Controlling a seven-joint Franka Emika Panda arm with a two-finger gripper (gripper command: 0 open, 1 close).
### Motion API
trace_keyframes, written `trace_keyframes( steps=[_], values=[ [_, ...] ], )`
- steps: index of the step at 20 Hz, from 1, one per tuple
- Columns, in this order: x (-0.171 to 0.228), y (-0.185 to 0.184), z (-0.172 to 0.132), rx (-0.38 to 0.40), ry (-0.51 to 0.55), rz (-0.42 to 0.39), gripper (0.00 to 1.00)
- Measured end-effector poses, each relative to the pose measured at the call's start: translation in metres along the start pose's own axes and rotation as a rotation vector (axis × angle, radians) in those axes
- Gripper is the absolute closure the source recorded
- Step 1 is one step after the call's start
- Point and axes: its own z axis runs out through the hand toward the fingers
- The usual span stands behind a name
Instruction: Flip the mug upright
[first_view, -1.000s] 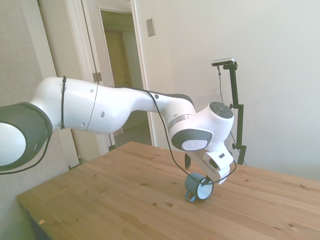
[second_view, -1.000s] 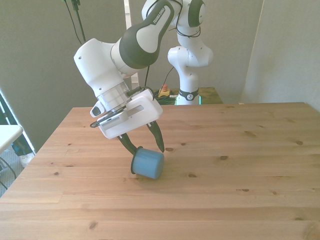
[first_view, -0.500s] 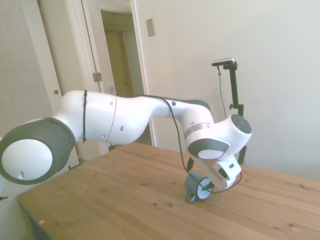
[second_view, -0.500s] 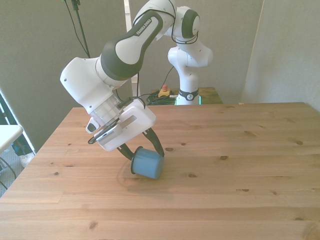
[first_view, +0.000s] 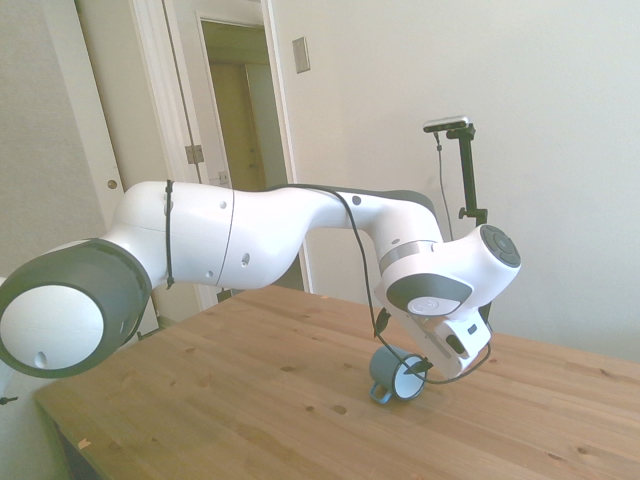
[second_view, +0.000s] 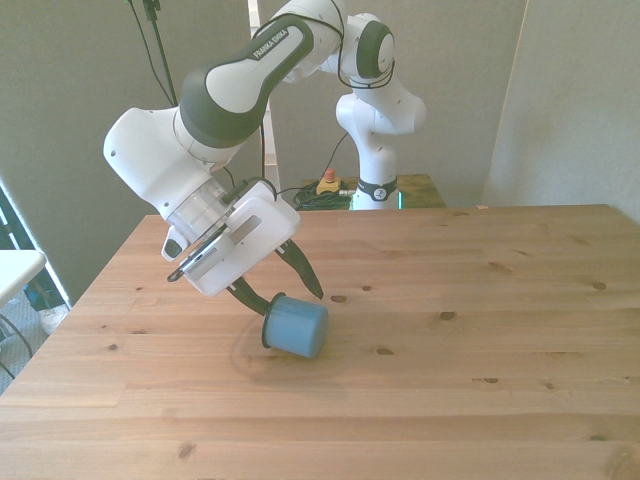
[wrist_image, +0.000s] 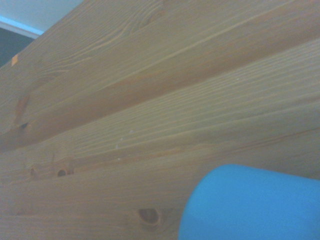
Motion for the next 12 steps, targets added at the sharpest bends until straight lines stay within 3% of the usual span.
trace_keyframes(
  steps=[12],
  values=[
    [0.011,0.007,0.005,0.046,-0.074,0.0,1.0]
  ],
)
